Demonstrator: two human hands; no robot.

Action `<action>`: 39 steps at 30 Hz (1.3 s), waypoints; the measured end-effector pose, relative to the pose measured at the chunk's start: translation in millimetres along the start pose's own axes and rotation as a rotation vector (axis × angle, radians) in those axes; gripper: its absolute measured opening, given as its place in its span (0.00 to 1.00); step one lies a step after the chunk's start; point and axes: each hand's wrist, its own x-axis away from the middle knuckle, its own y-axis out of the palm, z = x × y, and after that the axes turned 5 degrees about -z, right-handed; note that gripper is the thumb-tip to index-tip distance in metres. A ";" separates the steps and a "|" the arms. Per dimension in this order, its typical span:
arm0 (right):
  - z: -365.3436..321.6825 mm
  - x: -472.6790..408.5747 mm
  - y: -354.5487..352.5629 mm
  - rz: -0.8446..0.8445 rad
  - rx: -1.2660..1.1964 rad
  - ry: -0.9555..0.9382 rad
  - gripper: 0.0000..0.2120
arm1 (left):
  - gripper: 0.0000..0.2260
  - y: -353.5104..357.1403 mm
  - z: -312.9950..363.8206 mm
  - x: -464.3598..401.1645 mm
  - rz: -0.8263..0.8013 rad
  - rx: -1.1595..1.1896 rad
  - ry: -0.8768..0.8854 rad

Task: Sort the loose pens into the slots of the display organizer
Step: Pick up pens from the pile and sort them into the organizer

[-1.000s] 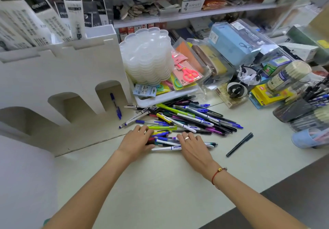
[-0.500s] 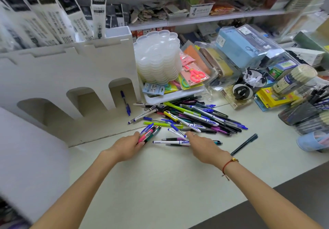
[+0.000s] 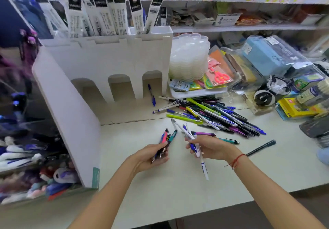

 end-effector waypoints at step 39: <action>-28.0 107.5 269.4 -0.029 0.500 -0.472 0.15 | 0.09 -48.0 -2.9 234.7 0.390 -0.321 1.036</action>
